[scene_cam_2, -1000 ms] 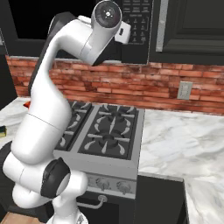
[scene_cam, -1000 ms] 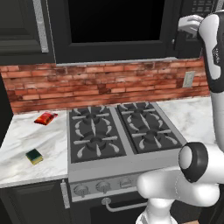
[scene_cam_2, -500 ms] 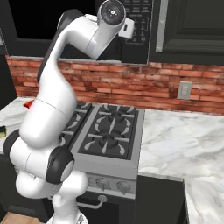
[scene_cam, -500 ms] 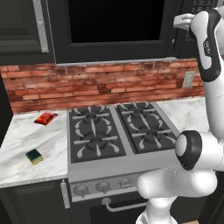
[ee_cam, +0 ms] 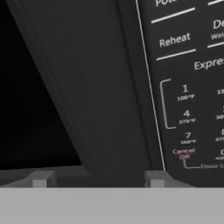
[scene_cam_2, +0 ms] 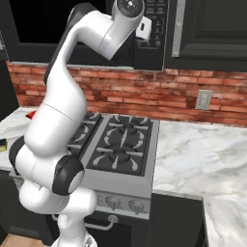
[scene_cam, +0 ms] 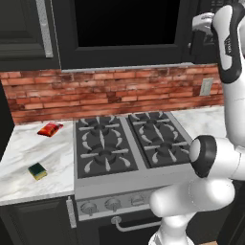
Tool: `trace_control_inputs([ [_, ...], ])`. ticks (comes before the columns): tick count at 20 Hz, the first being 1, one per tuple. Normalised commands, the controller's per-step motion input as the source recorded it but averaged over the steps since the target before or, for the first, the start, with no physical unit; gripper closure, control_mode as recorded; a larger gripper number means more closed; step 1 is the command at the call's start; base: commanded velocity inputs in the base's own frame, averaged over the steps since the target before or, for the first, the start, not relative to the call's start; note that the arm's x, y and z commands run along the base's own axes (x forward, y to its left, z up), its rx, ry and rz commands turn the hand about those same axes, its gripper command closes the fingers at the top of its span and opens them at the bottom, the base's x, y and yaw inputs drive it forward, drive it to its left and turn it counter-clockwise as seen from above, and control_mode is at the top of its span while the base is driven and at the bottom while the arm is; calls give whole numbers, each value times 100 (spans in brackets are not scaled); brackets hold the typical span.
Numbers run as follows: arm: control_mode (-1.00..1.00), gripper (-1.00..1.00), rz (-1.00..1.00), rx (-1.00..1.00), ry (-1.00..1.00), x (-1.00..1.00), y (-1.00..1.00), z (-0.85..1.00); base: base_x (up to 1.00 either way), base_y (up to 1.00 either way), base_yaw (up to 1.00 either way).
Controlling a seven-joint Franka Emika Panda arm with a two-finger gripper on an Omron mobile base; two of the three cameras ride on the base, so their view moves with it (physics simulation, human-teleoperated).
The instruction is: Place the sponge inside the microwave to prepare for sanitizing.
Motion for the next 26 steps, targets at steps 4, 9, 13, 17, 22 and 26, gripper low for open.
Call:
trace_control_inputs([
  [4, -100, -100, 0, -12, -3, 10, 0, 15, 0, 0, 0],
  [9, -100, -100, -1, -12, -20, 0, 0, 21, 0, 0, 0],
  [13, -100, -100, -4, -7, -12, 10, 1, 16, 0, 0, 0],
  [17, -100, -100, -2, 0, 0, 35, 7, 2, 0, 0, 0],
  [22, -100, -100, -2, 0, 8, 45, 16, -1, 0, 0, 0],
  [26, -100, -100, 0, 0, 10, 53, 5, -4, 0, 0, 0],
])
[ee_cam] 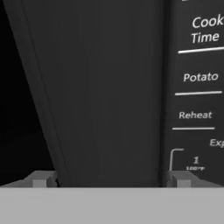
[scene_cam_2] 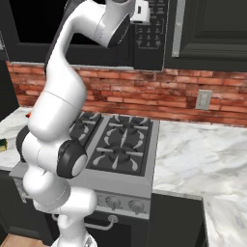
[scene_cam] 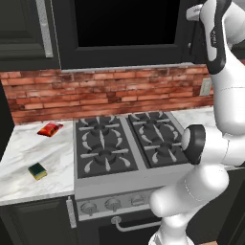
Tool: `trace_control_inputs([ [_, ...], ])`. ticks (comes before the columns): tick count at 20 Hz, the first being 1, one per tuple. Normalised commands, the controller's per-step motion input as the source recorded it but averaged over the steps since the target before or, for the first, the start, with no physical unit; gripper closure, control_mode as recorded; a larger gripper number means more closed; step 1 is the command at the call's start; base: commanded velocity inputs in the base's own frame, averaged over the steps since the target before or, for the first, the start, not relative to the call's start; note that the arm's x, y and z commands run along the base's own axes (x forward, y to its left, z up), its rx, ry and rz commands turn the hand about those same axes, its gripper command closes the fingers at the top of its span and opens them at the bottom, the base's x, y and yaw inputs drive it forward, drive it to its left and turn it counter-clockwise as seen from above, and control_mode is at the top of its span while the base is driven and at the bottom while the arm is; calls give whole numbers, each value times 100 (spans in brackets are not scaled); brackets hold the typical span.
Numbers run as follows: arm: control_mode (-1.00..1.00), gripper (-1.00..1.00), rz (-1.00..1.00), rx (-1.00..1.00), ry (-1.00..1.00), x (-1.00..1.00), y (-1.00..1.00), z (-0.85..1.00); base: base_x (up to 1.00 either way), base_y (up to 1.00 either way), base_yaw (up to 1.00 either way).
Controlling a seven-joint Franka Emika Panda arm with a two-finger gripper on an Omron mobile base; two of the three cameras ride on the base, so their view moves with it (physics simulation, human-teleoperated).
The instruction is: Place the sponge inside the microwave to prepare for sanitizing.
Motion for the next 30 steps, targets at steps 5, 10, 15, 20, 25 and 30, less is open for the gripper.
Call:
trace_control_inputs([
  [5, -100, 100, 0, 1, 8, 49, 4, -3, 0, 0, 0],
  [10, -100, 100, 1, 6, 0, 23, 19, -10, 0, 0, 0],
  [15, -100, 100, 4, 8, 0, 0, 28, -6, 0, 0, 0],
  [20, -100, 100, 8, 7, -2, -23, 35, -1, 0, 0, 0],
  [25, -100, 100, 3, 2, 0, -54, 33, 0, 0, 0, 0],
  [30, -100, 100, 1, 0, 0, -61, 29, 0, 0, 0, 0],
])
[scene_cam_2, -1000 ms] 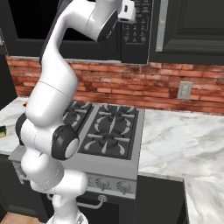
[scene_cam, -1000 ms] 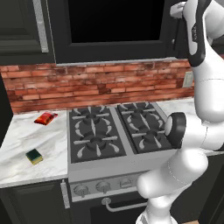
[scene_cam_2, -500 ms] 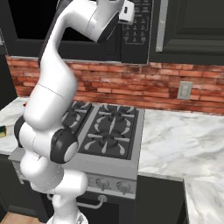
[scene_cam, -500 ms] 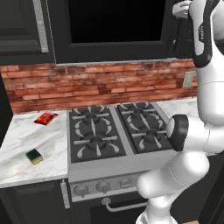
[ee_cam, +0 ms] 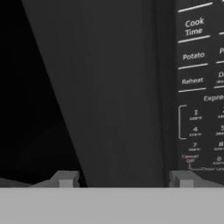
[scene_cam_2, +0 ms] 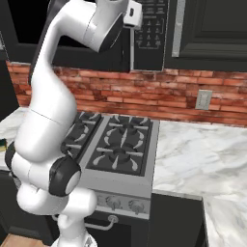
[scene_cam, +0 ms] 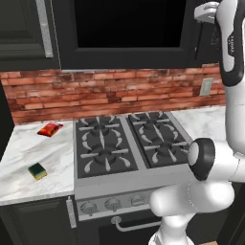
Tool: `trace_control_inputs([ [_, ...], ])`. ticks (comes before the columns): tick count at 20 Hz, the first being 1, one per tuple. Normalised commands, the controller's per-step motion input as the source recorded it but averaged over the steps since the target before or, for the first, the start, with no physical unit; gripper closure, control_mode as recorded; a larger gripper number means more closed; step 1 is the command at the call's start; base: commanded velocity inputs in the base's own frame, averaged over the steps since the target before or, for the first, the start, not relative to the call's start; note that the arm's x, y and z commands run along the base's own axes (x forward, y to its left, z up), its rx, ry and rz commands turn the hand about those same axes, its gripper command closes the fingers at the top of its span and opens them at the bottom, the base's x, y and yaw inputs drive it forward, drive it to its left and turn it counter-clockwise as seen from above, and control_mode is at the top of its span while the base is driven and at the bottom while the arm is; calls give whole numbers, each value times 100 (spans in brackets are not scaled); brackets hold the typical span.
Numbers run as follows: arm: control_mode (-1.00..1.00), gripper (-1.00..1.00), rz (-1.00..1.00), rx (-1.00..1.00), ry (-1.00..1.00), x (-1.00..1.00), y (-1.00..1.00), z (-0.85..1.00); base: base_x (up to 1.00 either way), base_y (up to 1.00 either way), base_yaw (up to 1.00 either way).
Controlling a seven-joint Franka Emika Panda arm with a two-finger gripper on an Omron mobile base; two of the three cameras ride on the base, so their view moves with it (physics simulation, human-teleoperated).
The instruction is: Place the sponge inside the microwave to prepare for sanitizing.
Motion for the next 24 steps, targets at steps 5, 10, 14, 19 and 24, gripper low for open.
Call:
trace_control_inputs([
  [5, -100, 100, 0, 0, -5, -71, 24, 0, 0, 0, 0],
  [10, -100, 100, 0, 0, -6, -73, 20, 0, 0, 0, 0],
  [14, -100, 100, 0, 0, 0, -65, 23, 0, 0, 0, 0],
  [19, -100, 100, 0, 0, 0, -64, 23, 0, 0, 0, 0],
  [24, -100, 100, 0, 0, 0, -63, 19, 0, 0, 0, 0],
])
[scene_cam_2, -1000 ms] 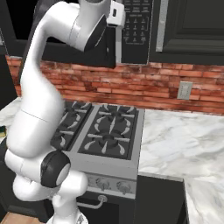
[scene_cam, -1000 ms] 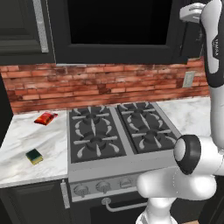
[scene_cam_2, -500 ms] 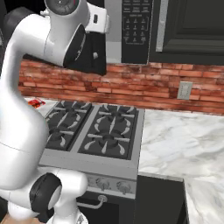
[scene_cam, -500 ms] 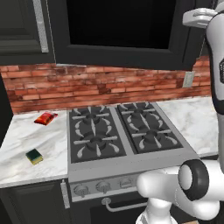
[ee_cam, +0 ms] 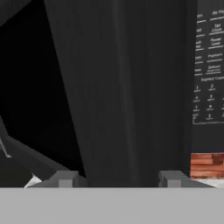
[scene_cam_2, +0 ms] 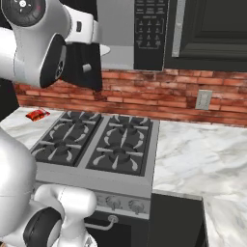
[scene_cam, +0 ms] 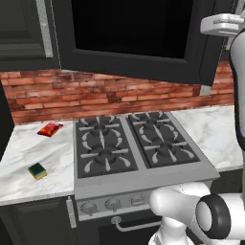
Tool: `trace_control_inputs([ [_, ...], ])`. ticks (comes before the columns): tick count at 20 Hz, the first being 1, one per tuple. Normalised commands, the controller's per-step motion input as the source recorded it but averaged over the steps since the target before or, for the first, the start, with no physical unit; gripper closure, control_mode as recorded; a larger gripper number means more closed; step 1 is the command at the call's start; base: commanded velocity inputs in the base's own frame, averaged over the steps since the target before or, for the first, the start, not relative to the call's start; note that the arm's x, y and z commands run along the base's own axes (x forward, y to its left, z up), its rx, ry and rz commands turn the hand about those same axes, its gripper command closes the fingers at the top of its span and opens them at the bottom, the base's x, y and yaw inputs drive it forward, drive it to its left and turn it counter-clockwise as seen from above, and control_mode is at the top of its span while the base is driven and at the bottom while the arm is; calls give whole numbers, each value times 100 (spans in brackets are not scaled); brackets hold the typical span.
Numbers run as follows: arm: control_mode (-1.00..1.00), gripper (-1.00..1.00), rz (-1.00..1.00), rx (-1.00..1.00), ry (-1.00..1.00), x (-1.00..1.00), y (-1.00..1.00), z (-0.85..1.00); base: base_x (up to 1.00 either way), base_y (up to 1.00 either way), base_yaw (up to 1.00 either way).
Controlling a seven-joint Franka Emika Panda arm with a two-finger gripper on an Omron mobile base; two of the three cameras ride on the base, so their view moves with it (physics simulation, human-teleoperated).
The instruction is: Place the sponge inside the microwave to prepare for sanitizing.
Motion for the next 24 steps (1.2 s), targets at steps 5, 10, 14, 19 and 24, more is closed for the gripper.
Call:
trace_control_inputs([
  [5, -100, 100, 0, 3, 0, -63, 21, 0, 0, 0, 0],
  [10, -100, 100, 0, 6, 0, -64, 25, 0, 0, 0, 0],
  [14, -100, 100, 0, 4, 0, -59, 29, 0, 0, 0, 0],
  [19, -100, 100, 0, 5, 0, -57, 28, -4, 0, 0, 0],
  [24, -100, 100, 0, 6, 0, -50, 28, -6, 0, 0, 0],
])
